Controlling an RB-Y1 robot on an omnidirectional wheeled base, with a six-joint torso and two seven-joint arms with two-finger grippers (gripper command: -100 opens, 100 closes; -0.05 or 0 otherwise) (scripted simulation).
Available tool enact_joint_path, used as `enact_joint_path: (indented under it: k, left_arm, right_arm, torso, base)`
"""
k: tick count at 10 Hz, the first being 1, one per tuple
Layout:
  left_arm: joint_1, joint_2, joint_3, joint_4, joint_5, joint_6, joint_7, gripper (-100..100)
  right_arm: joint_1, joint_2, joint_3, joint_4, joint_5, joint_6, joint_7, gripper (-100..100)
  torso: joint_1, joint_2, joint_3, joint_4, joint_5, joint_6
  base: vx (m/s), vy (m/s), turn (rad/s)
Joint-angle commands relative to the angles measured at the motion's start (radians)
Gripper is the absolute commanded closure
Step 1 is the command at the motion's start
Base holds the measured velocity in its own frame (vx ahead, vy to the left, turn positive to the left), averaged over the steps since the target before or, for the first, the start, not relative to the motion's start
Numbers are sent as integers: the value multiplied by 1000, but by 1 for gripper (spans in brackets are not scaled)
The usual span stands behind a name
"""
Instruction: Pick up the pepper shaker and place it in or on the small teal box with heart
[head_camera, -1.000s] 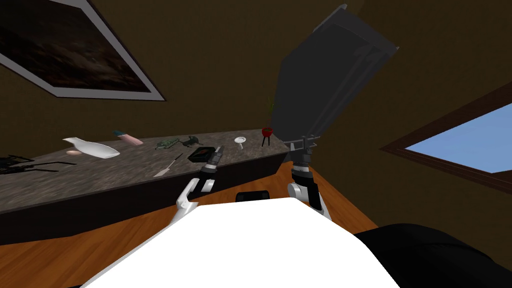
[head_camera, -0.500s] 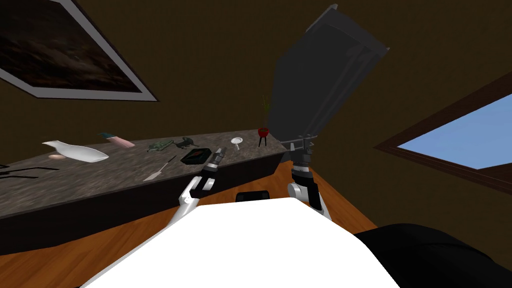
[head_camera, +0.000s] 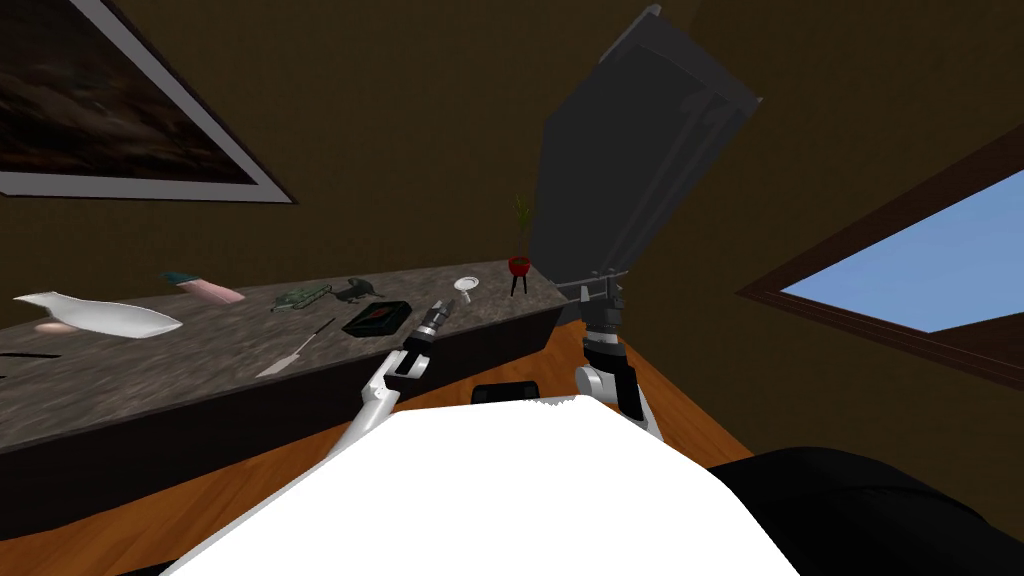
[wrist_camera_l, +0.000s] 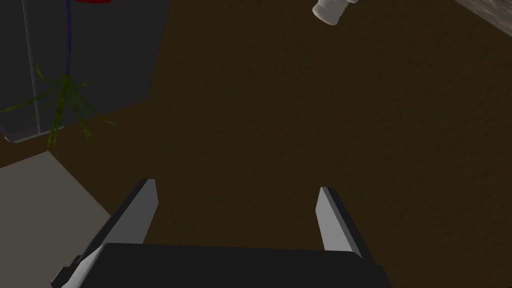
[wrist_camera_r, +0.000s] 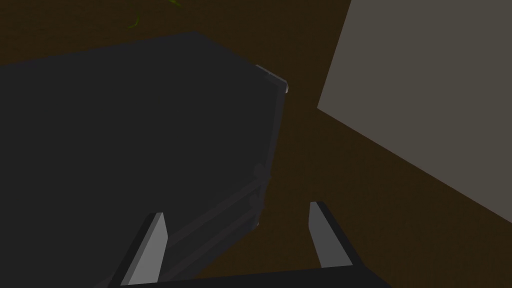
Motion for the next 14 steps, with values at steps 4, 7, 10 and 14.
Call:
enact_joint_path:
  k: [4,7,10,14]
  left_arm:
    - [-33,9,1,98,-39,45,-50,-100]
    - [-56,16,3,162,-65,76,-82,-100]
    - [-88,29,5,243,-100,116,-124,-100]
    - [-112,41,10,304,-126,146,-154,-100]
  right_arm:
    - [0,0,0,0,0,0,0,0]
    - [0,0,0,0,0,0,0,0]
    - [0,0,0,0,0,0,0,0]
    - [0,0,0,0,0,0,0,0]
  torso:
    - [1,1,0,0,0,0]
    - [3,2,1,0,1,0]
    - [2,-1,0,0,0,0]
    - [4,2,1,0,1,0]
  base:
    - [48,-46,-49]
    - [44,-31,-39]
    - [81,-49,-69]
    - [60,-17,-37]
